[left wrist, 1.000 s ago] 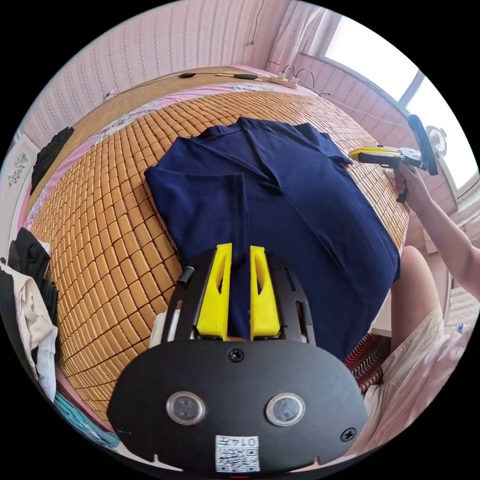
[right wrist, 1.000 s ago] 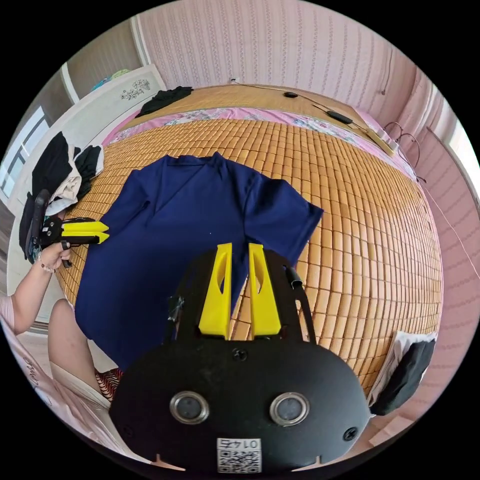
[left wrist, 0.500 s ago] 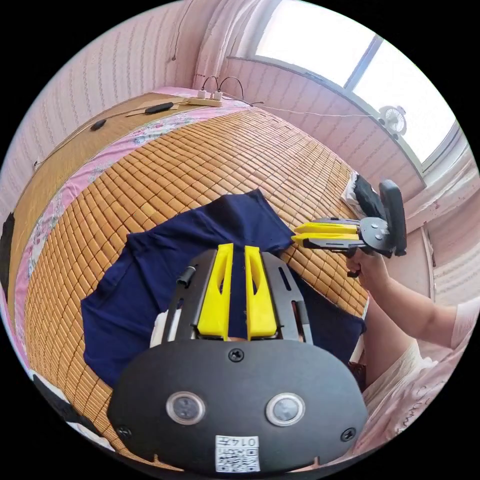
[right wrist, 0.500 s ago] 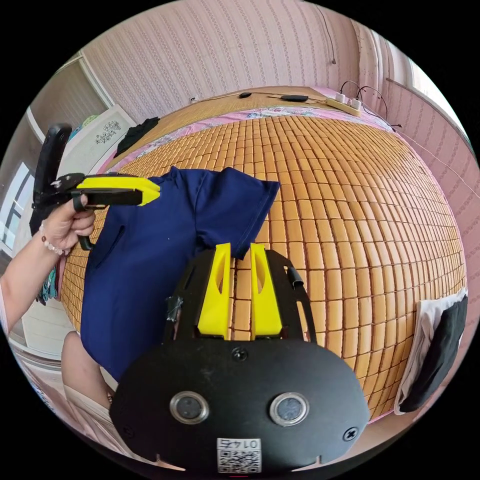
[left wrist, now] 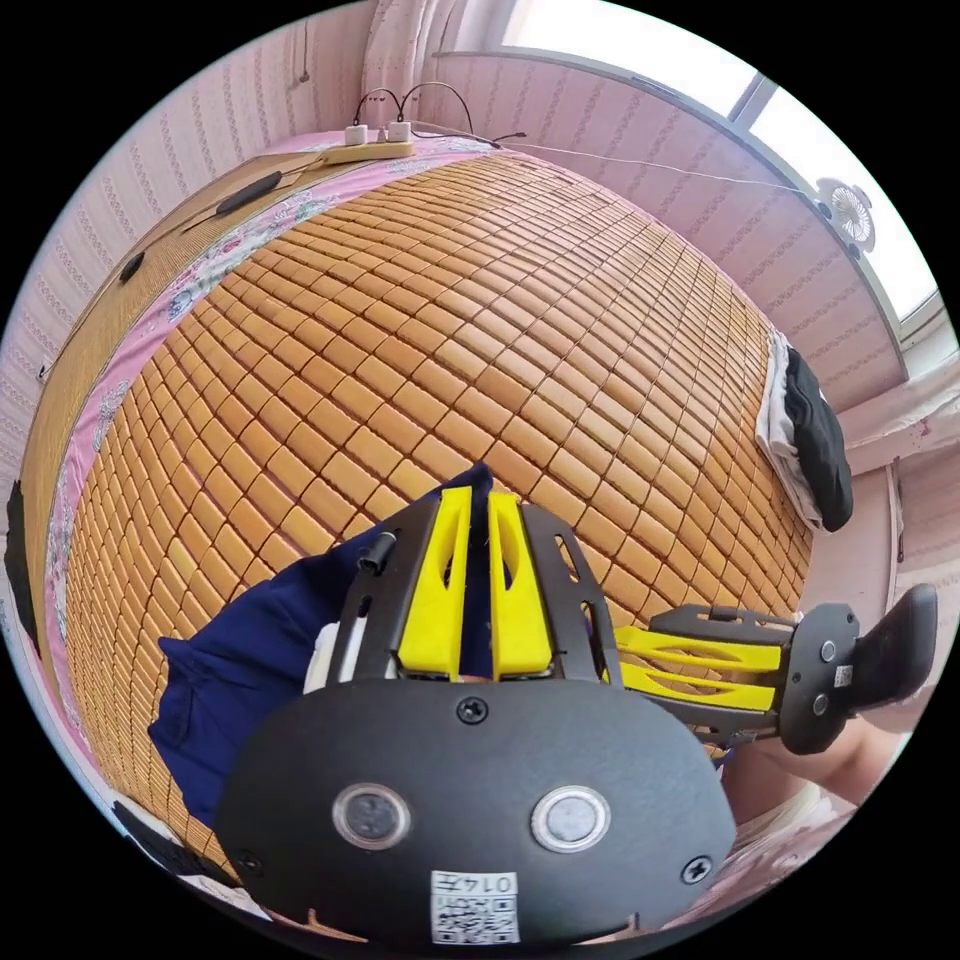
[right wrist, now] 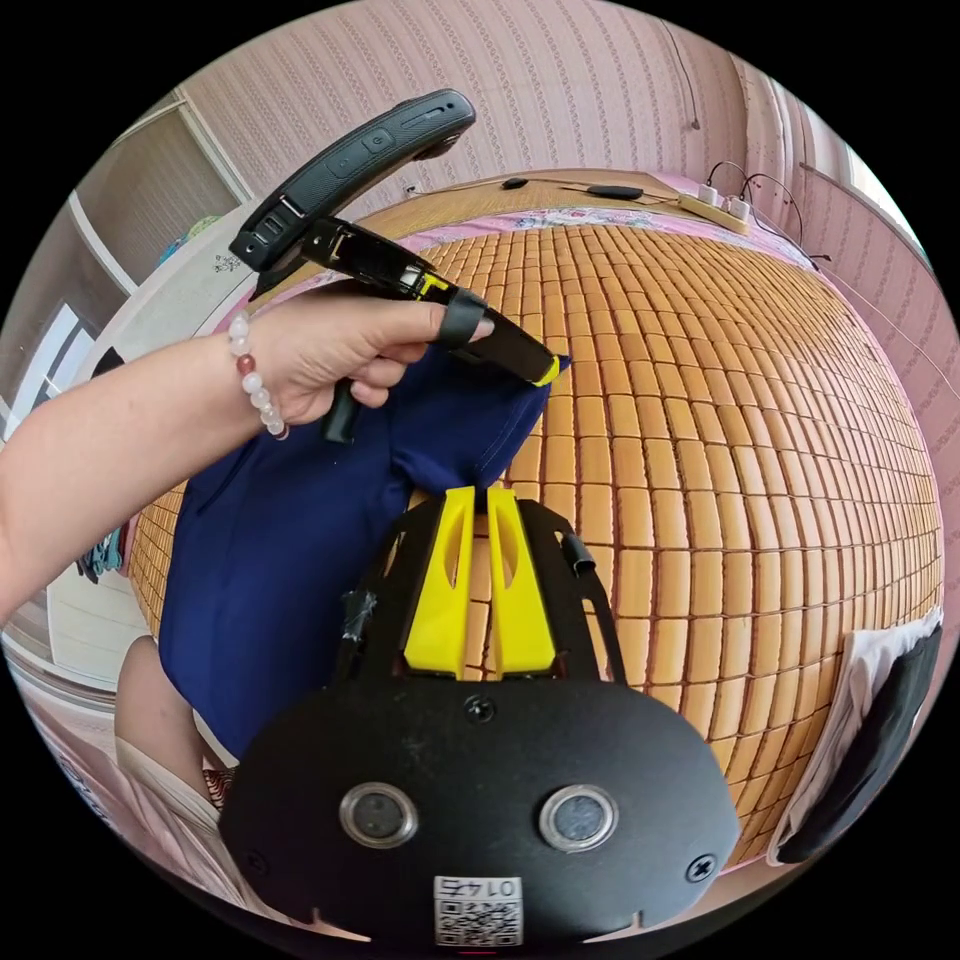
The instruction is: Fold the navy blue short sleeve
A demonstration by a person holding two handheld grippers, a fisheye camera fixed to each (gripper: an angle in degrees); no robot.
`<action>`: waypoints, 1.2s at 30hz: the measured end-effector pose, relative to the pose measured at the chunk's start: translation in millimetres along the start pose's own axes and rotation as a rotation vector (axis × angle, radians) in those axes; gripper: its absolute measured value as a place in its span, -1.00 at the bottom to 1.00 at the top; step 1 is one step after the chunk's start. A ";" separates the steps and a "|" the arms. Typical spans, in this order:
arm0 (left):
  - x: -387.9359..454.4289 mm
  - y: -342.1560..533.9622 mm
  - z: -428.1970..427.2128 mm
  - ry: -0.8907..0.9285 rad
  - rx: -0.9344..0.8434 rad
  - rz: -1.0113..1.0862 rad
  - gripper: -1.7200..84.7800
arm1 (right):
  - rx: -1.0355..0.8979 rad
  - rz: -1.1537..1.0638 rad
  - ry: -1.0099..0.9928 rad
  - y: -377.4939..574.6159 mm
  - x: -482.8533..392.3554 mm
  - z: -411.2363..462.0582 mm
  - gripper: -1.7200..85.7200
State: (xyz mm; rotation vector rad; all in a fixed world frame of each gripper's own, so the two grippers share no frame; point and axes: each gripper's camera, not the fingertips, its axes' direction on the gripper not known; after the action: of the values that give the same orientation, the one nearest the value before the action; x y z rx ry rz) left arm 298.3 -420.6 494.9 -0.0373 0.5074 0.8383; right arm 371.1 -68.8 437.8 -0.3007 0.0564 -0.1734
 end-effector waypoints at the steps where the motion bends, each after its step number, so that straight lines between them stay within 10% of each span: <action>1: -2.0 0.5 -1.7 -0.005 0.007 0.000 -0.93 | -0.004 -0.009 0.008 -3.1 0.7 0.1 -0.94; 8: -56.6 87.5 -97.4 0.027 0.326 -0.100 -0.95 | 0.107 -0.174 -0.018 -17.4 -28.0 -28.5 -0.94; 18: -142.2 267.3 -99.6 0.051 0.231 -0.393 -0.84 | -0.086 -0.371 -0.120 -14.9 -63.0 -12.3 -0.85; 36: -146.5 171.8 -60.9 0.011 0.135 -0.305 -0.96 | -0.147 -0.423 0.003 -78.3 -103.9 36.0 -0.90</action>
State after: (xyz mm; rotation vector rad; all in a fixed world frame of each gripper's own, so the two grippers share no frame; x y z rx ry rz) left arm 67.9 -421.2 534.6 0.0047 0.5514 0.5049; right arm 259.2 -113.5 498.6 -0.4570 0.0074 -0.5914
